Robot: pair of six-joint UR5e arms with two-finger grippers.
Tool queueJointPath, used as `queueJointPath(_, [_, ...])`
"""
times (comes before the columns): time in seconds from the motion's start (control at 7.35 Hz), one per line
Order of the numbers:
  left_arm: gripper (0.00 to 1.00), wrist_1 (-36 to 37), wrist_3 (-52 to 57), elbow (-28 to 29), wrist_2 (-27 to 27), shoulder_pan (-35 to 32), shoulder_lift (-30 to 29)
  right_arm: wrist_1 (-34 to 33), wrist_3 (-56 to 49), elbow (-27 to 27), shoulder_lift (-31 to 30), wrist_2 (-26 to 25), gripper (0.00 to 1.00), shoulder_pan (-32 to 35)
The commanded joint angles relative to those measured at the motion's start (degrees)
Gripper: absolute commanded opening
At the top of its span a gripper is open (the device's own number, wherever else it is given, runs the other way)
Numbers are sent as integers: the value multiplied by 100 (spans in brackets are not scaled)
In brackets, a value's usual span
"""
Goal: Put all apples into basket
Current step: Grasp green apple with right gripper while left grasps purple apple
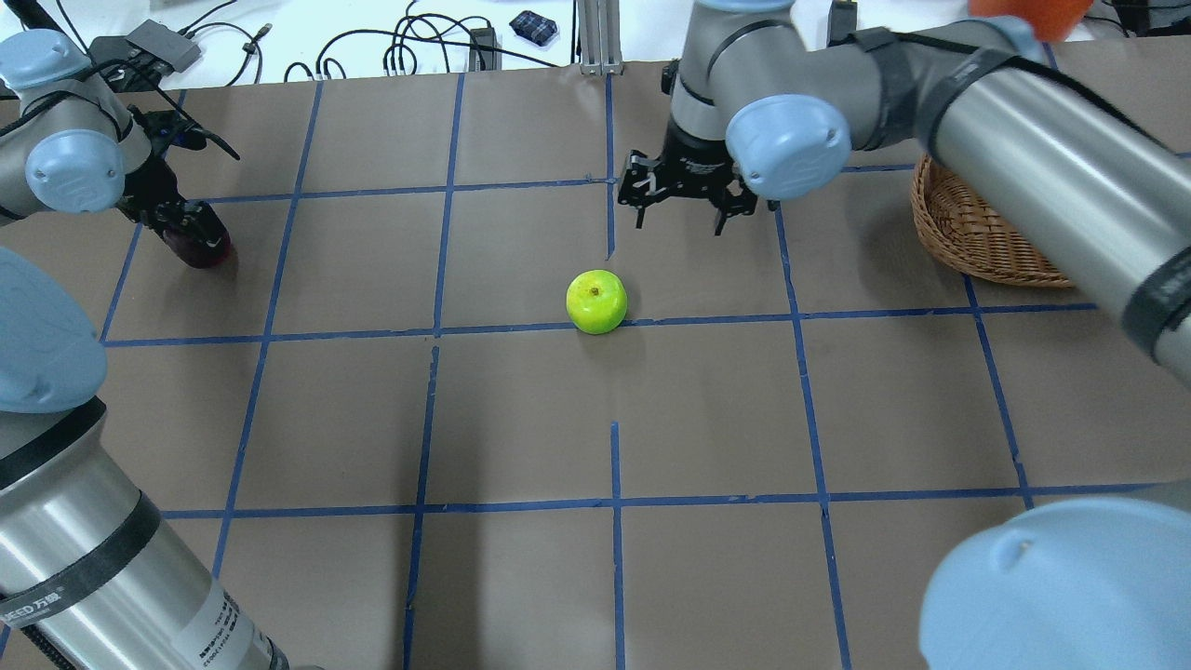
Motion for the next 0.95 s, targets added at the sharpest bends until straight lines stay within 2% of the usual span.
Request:
queueJointPath(0.0, [26,-576,-428,-6,-47,-189,283,-420,1068,4,399,15,100,539])
queueJointPath(0.27, [26,-1236,-1183,-250,-345,-497,844,-394,1184,39,532,15,100,637])
queueJointPath(0.41, [22,-1501,-1979,-565,-555,-646,1256,-403,1184,48,593,6,100,646])
queueJointPath(0.68, [22,-1521,-2634,-1067,-592,-1129,1742,-438,1184,40,742,6,100,664])
queueJointPath(0.82, [22,-1512,-3403,-1243,-627,-1349,1962,-447,1141,48,847,-3,100,664])
